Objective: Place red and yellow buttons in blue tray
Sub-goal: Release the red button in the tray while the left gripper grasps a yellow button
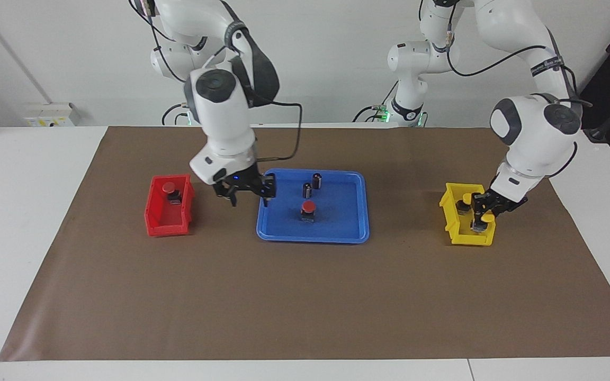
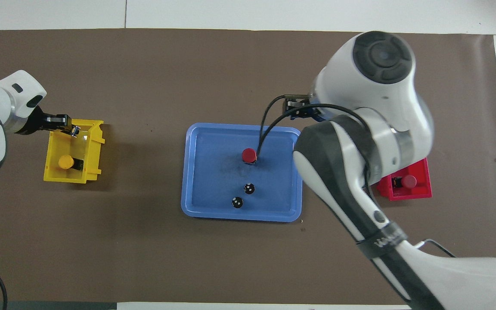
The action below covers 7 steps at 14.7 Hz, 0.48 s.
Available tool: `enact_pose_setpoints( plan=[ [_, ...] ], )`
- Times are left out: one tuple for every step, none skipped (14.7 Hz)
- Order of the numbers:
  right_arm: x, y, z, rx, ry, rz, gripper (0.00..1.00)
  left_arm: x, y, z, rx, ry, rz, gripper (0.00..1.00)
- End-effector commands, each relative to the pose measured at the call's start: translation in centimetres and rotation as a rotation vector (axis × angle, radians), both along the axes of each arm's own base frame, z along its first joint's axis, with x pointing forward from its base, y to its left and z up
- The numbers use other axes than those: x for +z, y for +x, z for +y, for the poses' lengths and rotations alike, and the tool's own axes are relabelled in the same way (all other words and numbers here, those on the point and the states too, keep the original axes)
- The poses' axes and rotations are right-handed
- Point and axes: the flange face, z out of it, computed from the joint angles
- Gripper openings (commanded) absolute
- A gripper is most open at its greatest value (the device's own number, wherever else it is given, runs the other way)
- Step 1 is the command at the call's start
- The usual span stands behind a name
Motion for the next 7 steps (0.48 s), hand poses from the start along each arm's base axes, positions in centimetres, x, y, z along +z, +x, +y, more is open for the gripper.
enact_pose_setpoints(
  plan=[
    [-0.7, -4.7, -9.6, 0.084, 0.007, 0.038, 0.84, 1.9, 1.0, -4.9, -0.08, 0.051, 0.036, 0.04],
    [-1.6, -6.0, -11.6, 0.104, 0.007, 0.058, 0.84, 1.9, 0.8, -6.7, -0.076, 0.058, 0.034, 0.04],
    [-3.0, -7.0, -13.8, 0.117, 0.009, 0.074, 0.84, 2.1, 0.5, -9.0, -0.054, 0.056, 0.026, 0.03],
    [-4.3, -7.9, -16.0, 0.142, 0.011, 0.057, 0.84, 1.9, 0.0, -11.5, -0.027, 0.055, 0.026, 0.03],
    [-5.7, -8.9, -17.2, 0.17, 0.011, 0.044, 0.83, 1.4, -0.9, -14.5, 0.011, 0.047, 0.025, 0.03],
    [-7.0, -10.0, -18.1, 0.193, 0.009, 0.029, 0.82, 1.3, -1.9, -18.2, 0.051, 0.035, 0.013, 0.03],
    [-7.9, -11.0, -18.5, 0.196, 0.009, 0.026, 0.79, 1.0, -2.9, -21.5, 0.071, 0.019, 0.005, 0.03]
  ],
)
